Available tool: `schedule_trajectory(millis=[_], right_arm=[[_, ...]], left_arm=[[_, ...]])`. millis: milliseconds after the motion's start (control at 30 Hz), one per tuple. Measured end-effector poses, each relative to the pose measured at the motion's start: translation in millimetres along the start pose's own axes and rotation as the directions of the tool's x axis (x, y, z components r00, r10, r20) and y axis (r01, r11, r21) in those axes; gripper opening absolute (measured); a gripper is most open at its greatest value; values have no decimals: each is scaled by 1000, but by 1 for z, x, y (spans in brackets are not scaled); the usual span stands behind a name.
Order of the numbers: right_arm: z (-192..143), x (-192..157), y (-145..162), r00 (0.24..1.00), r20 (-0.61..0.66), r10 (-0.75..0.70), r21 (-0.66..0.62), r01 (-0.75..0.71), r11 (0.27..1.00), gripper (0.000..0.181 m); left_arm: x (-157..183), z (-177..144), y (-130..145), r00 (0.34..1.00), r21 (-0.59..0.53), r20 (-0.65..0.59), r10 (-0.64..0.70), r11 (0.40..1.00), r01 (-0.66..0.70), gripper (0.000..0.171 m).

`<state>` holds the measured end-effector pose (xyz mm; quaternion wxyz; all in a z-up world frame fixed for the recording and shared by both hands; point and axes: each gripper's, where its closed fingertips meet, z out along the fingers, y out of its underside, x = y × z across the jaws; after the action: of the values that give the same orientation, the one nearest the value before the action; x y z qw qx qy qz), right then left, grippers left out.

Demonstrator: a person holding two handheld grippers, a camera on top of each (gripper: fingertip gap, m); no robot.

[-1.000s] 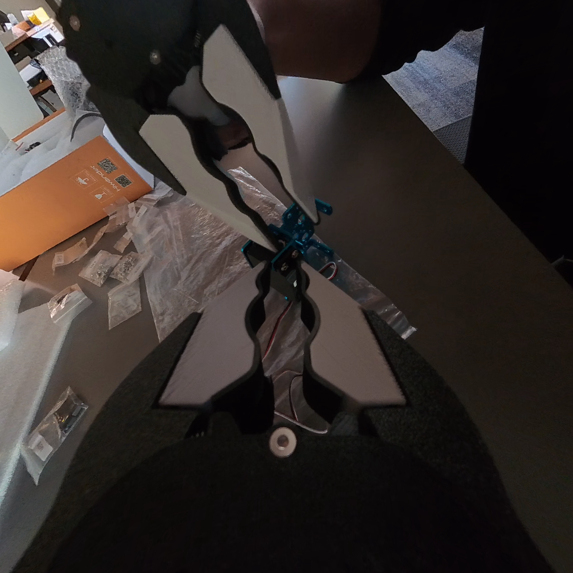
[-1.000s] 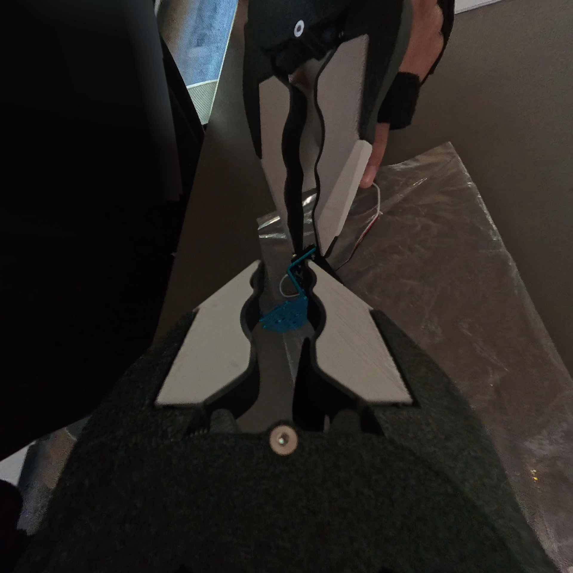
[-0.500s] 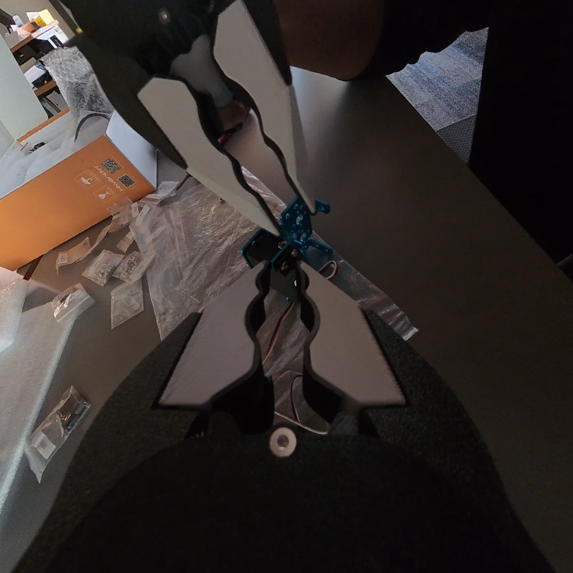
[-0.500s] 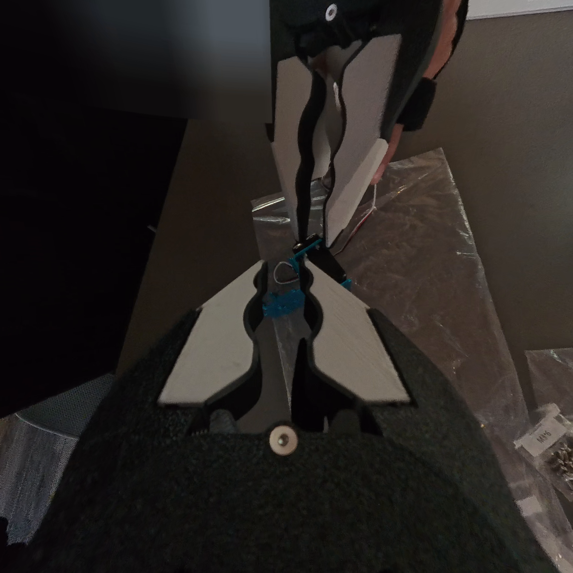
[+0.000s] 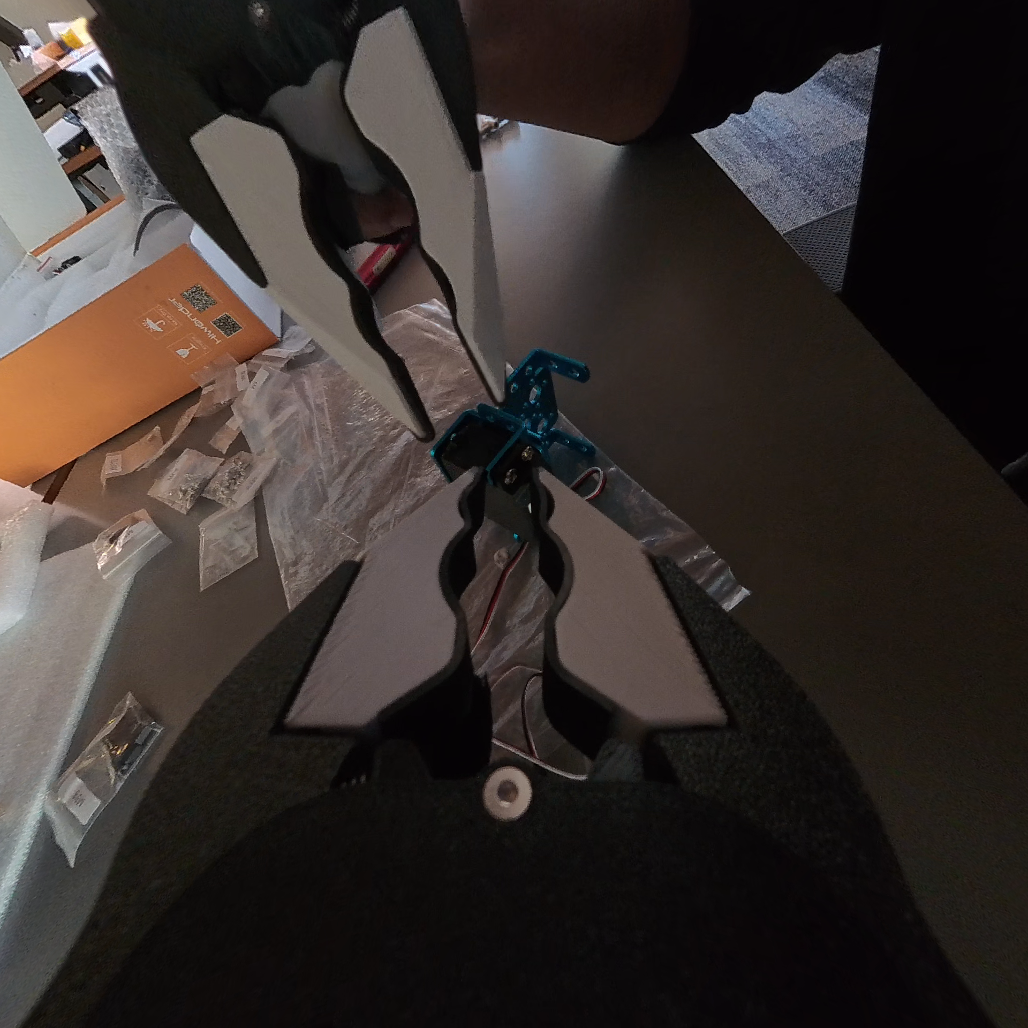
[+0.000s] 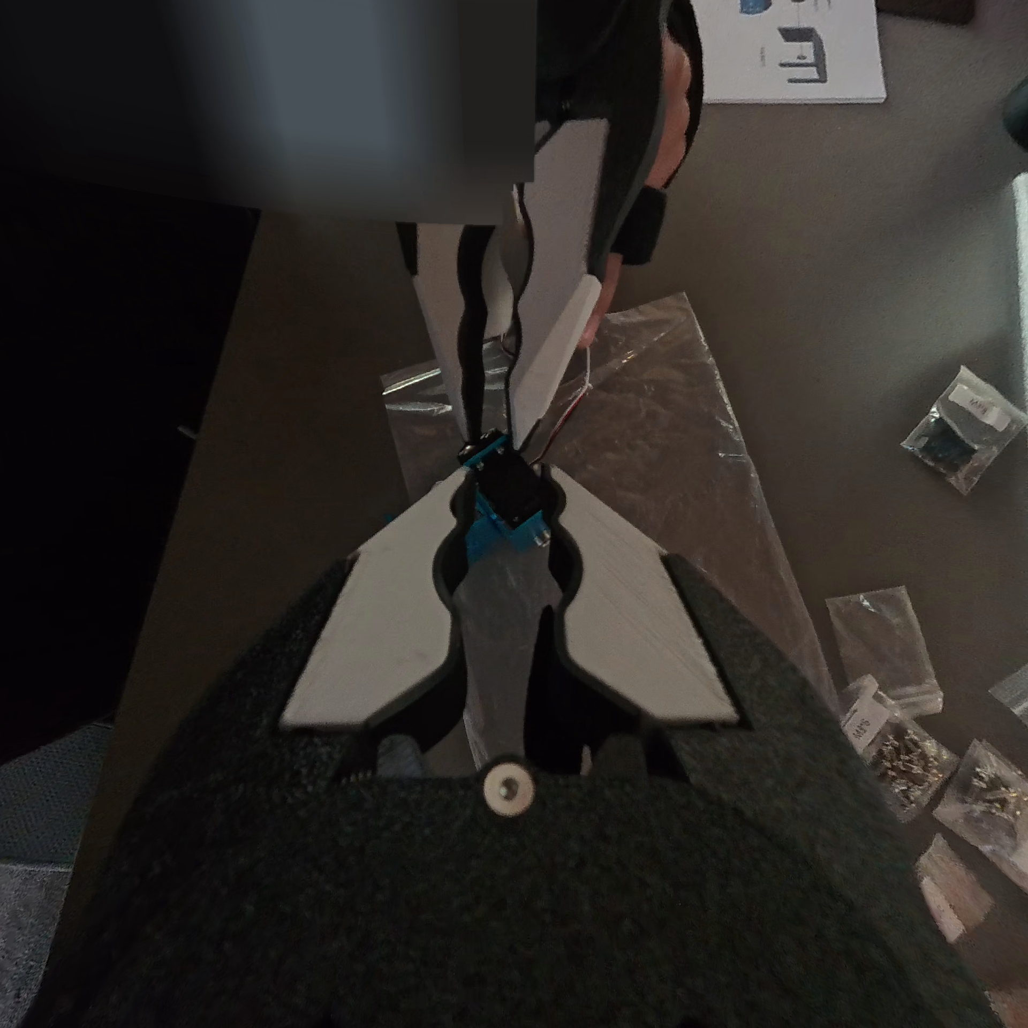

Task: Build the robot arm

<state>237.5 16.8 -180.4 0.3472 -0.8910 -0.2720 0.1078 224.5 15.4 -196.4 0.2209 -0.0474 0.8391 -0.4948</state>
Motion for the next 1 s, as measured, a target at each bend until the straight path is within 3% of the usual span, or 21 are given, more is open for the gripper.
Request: schedule_trajectory(millis=[200,367,433,533,700,800,1000], right_arm=[[0,20,1,995,5,95,37,-95,995,22],[14,42,15,968,202,151,-50,-144,988,20],[27,35,12,945,317,84,-50,-71,996,20],[47,26,17,924,381,-39,-67,70,995,15],[59,25,33,922,336,-193,-96,238,967,8],[59,22,28,911,345,-225,-58,260,964,5],[60,19,32,881,429,-201,-117,274,954,9]], left_arm=[[0,-1,0,1000,-5,1,7,1000,-7,15],[1,0,0,1000,-8,11,19,1000,-19,15],[1,-1,0,1000,-12,12,22,1000,-22,15],[2,-2,0,1000,-19,3,28,999,-28,14],[6,-2,0,999,-22,-10,40,999,-40,14],[7,-2,0,999,-23,-18,42,999,-43,14],[8,-6,2,997,-30,-32,65,997,-66,13]])
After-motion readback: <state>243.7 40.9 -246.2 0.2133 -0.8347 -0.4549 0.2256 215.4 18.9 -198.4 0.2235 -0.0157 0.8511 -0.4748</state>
